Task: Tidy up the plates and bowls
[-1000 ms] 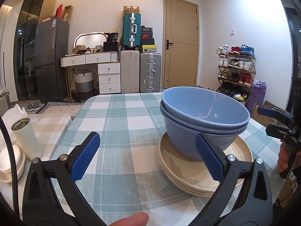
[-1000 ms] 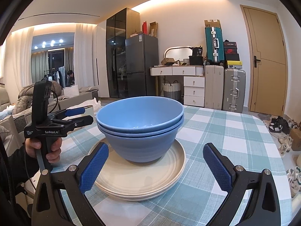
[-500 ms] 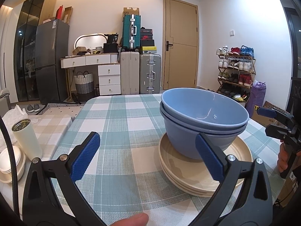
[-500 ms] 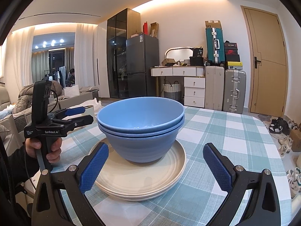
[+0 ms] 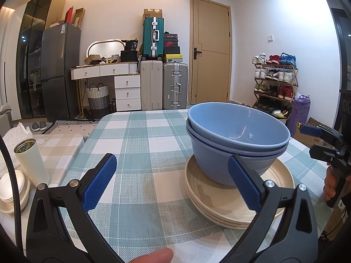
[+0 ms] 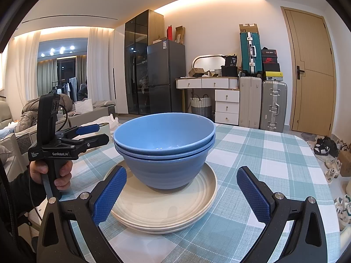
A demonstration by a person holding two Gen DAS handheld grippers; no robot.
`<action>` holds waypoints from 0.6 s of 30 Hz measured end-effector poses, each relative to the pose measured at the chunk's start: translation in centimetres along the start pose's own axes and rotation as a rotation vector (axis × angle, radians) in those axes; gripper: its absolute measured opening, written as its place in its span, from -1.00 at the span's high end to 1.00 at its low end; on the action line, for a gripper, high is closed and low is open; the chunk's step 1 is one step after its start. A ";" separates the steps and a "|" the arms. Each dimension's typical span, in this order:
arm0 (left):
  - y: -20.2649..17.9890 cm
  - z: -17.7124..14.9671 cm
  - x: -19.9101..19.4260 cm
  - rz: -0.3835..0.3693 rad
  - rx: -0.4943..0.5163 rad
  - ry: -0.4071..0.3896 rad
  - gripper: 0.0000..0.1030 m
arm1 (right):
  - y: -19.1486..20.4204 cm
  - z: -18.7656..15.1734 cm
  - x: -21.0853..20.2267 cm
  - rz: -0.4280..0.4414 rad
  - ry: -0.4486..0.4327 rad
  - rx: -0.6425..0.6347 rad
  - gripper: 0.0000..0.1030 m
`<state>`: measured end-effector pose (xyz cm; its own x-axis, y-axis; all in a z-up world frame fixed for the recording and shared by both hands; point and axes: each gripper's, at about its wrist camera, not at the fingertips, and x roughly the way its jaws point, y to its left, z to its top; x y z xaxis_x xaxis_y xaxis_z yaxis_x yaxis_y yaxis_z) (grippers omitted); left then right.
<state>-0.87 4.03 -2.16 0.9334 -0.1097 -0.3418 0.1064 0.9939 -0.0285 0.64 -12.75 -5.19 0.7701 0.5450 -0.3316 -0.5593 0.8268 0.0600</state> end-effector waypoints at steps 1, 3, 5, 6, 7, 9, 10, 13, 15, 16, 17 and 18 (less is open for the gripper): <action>0.0 0.0 0.0 0.000 0.000 0.000 -0.96 | 0.0 0.0 0.0 0.000 0.001 0.000 -0.98; 0.0 0.0 0.0 0.000 0.000 0.000 -0.96 | 0.0 0.0 0.0 0.000 0.001 0.000 -0.98; 0.0 0.0 0.0 -0.001 0.000 0.000 -0.95 | 0.0 0.0 0.0 0.000 0.001 0.002 -0.98; 0.0 0.0 0.0 0.000 0.000 0.000 -0.95 | 0.0 0.0 0.0 0.001 0.001 0.002 -0.98; 0.0 0.0 0.1 0.001 0.000 0.000 -0.95 | 0.0 0.0 0.0 0.001 0.001 0.002 -0.98; 0.0 0.0 0.1 0.000 0.000 0.000 -0.95 | 0.0 0.0 0.0 0.000 0.001 0.002 -0.98; 0.0 -0.1 0.1 0.000 0.000 0.000 -0.95 | 0.0 0.0 0.0 0.000 0.001 0.001 -0.98; 0.0 -0.1 0.0 0.000 0.000 0.000 -0.96 | 0.0 0.0 0.0 0.001 0.000 0.000 -0.99; 0.0 -0.1 0.0 0.000 0.000 0.000 -0.96 | 0.0 0.0 0.0 0.001 0.000 0.001 -0.99; 0.0 -0.1 0.1 0.000 0.000 0.000 -0.96 | 0.0 0.0 0.0 0.001 0.000 0.001 -0.99; 0.0 -0.1 0.0 0.000 0.000 0.000 -0.96 | 0.0 0.0 0.0 0.001 0.000 0.002 -0.99; 0.0 -0.1 0.0 0.000 0.001 0.000 -0.96 | 0.0 0.0 0.0 0.001 0.001 0.002 -0.99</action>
<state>-0.90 4.03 -2.23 0.9335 -0.1094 -0.3414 0.1063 0.9939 -0.0279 0.66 -12.73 -5.17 0.7693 0.5458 -0.3320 -0.5597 0.8264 0.0619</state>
